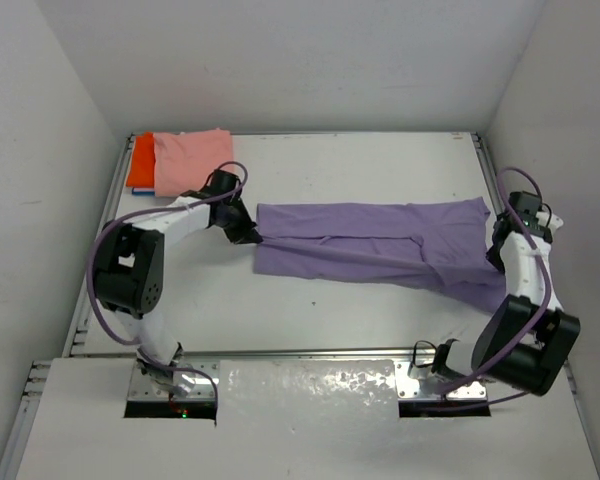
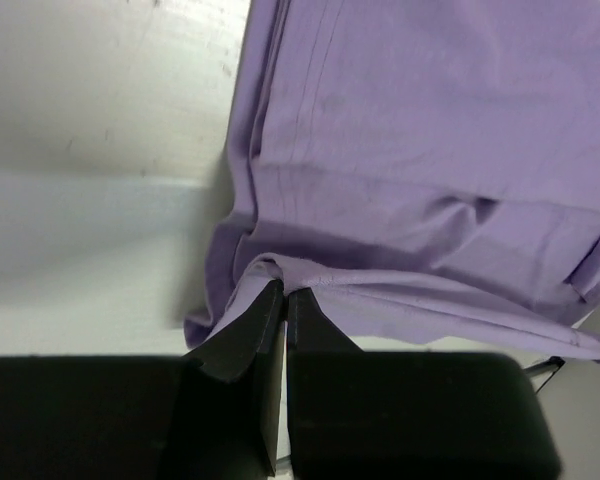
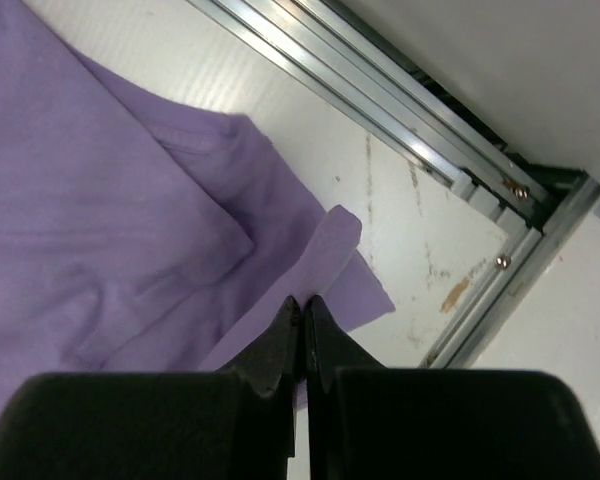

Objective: Fold and stack the t-shirts
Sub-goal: Fold the other side of the tshirt into a rectangle

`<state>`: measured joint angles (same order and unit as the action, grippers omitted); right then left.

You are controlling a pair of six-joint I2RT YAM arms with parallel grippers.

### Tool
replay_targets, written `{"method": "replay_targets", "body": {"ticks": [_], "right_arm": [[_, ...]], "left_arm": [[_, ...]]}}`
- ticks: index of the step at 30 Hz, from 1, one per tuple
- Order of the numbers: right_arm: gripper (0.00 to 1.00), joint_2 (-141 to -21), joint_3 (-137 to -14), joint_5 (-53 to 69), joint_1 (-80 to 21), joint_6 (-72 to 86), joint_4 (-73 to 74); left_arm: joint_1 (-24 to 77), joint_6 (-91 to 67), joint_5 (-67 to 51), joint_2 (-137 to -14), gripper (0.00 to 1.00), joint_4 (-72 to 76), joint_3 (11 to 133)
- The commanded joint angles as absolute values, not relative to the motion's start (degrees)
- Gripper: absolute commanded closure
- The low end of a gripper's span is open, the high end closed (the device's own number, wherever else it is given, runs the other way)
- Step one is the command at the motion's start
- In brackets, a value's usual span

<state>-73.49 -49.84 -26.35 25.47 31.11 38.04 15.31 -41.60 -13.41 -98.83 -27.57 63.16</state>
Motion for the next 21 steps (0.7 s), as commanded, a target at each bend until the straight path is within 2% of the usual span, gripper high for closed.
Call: {"method": "replay_targets", "body": {"ticks": [1,21], "right_arm": [[1.0,-77.8,-55.5,-26.7,24.8,27.4,35.7],[1.0,-96.0,-66.9,-26.4,20.8,24.8,30.5]], "left_arm": [[14.4,-40.6,-13.0,-101.6,1.0,-28.4,67.6],[13.1,-40.3,-8.2,-109.5,1.0,-29.5,72.8]]}}
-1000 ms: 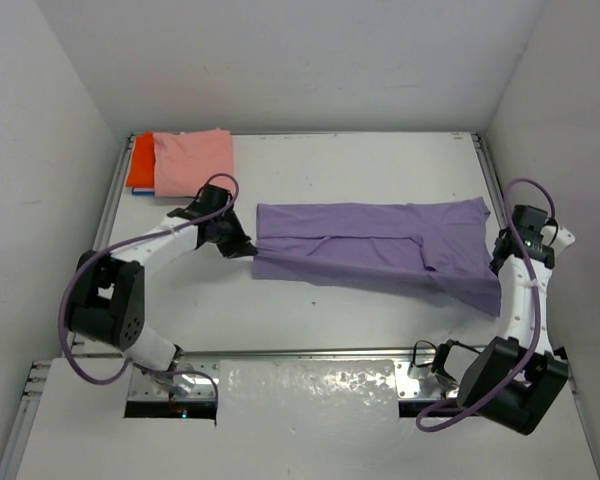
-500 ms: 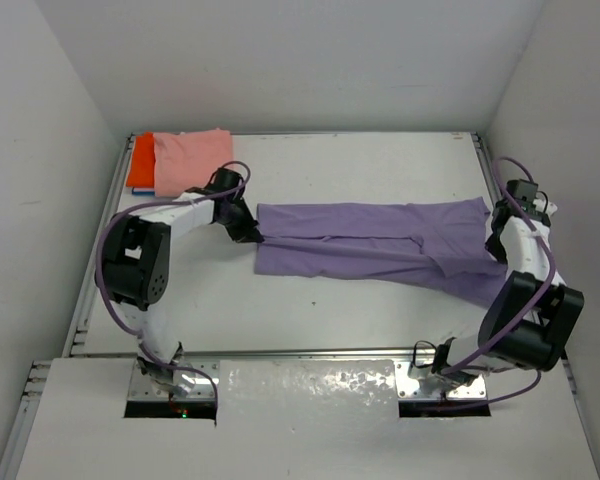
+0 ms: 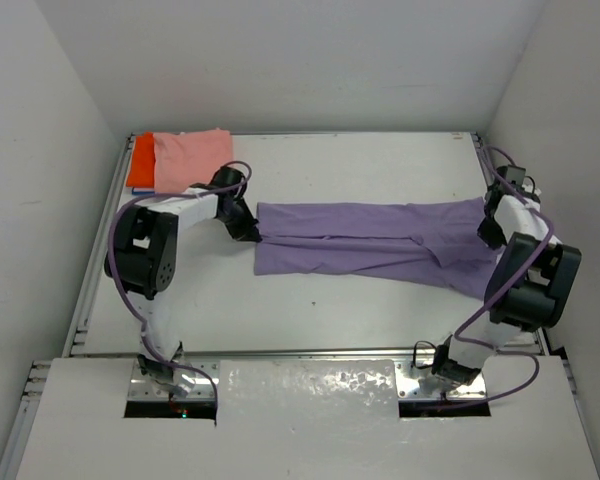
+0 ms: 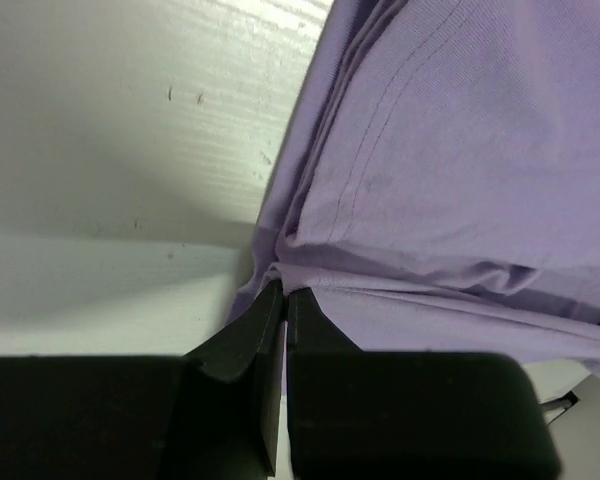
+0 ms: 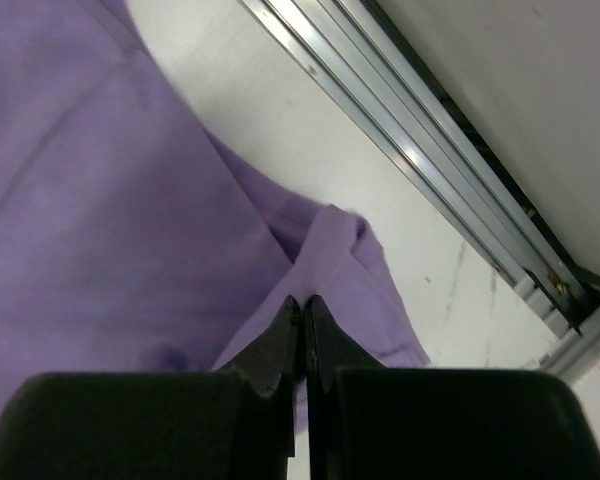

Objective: Fold and stack the t-shirts
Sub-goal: Fold the other side of the tshirt into a rectangle

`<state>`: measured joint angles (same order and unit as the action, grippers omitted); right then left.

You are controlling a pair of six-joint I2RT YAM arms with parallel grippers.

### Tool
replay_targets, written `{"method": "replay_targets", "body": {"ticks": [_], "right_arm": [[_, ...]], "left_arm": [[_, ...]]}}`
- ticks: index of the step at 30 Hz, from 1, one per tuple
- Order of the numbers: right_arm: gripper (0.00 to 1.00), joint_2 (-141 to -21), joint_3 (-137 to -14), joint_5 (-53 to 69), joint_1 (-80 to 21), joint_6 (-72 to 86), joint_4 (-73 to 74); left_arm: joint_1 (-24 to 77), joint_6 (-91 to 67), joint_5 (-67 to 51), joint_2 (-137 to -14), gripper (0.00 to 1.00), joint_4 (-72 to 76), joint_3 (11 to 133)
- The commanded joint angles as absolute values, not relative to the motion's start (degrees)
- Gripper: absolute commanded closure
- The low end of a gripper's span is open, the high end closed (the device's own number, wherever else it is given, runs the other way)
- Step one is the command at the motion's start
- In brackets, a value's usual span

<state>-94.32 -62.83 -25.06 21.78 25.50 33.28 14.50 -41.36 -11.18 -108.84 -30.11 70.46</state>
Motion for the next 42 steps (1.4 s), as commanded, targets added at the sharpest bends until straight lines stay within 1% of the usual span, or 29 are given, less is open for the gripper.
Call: {"method": "replay_targets", "body": {"ticks": [1,3,4,5,6,7,8,11,13,14,17,18,20,21,24,25,29,34,37,40,42], "right_arm": [[1.0,-97.5,-68.1,-26.5,20.6,24.7,30.4],[0.99,-98.5,-68.9,-26.6,19.9,24.3,30.0],[0.96,-99.6,-69.8,-26.6,19.8,24.3,29.9],[0.92,-100.2,-70.4,-26.8,19.7,24.6,30.8],[0.8,-100.9,-71.9,-26.8,19.7,25.0,31.5],[0.75,-101.7,-72.8,-26.9,19.7,25.2,32.7],[0.7,-102.6,-73.2,-27.2,19.7,25.7,34.3],[0.61,-101.8,-72.3,-27.1,19.7,25.6,33.8],[0.57,-99.5,-71.3,-25.9,19.7,25.2,33.9],[0.54,-98.1,-71.3,-25.3,19.7,25.0,34.5],[0.48,-96.1,-69.7,-23.3,19.7,25.8,37.9],[0.46,-95.2,-68.7,-22.8,19.7,26.5,39.6],[0.45,-93.3,-65.9,-22.9,19.6,28.7,42.4],[0.44,-90.4,-61.9,-22.9,19.6,29.3,41.3],[0.42,-86.7,-55.6,-21.1,19.7,28.4,37.8],[0.41,-86.2,-55.1,-21.1,19.7,27.5,37.7],[0.4,-86.0,-53.4,-19.9,19.6,26.5,37.4],[0.4,-84.6,-50.5,-15.9,19.5,27.5,35.3],[0.4,-83.3,-49.7,-15.7,19.5,27.4,35.0],[0.4,-82.4,-49.5,-15.7,19.5,26.2,35.4],[0.41,-82.0,-49.0,-16.6,19.5,25.9,35.4]], "left_arm": [[13.1,-40.3,-8.1,-109.5,1.0,-28.9,72.9],[13.0,-40.1,-8.4,-109.4,0.95,-26.9,73.0],[13.0,-40.0,-8.0,-109.6,0.9,-27.2,73.6],[12.9,-39.5,-8.0,-110.2,0.75,-27.7,74.3],[12.9,-38.6,-8.1,-111.5,0.69,-29.3,76.4],[12.9,-38.4,-8.1,-112.1,0.66,-30.1,77.2],[12.9,-38.1,-8.0,-112.2,0.56,-30.6,77.9],[12.9,-36.7,-6.9,-111.4,0.42,-31.9,79.6],[12.9,-34.2,-5.7,-110.2,0.42,-34.3,81.4],[12.9,-33.3,-5.5,-109.2,0.41,-35.1,81.7],[13.0,-31.5,-6.9,-106.2,0.42,-35.4,78.2],[13.4,-31.1,-7.6,-103.4,0.42,-33.9,74.2],[13.8,-30.8,-8.1,-99.6,0.42,-32.2,68.2],[14.3,-30.8,-8.4,-98.7,0.42,-31.4,66.6],[15.1,-30.6,-7.8,-95.5,0.42,-30.2,60.9],[15.4,-30.4,-7.6,-94.9,0.42,-29.7,59.9],[15.4,-29.4,-7.3,-93.1,0.42,-28.0,56.7],[15.3,-27.1,-5.5,-94.4,0.41,-27.8,59.1],[15.1,-26.4,-4.8,-98.2,0.41,-27.7,63.9],[15.1,-26.8,-5.5,-100.5,0.42,-29.4,70.6],[15.2,-27.1,-8.3,-99.7,0.43,-27.9,70.5]]}}
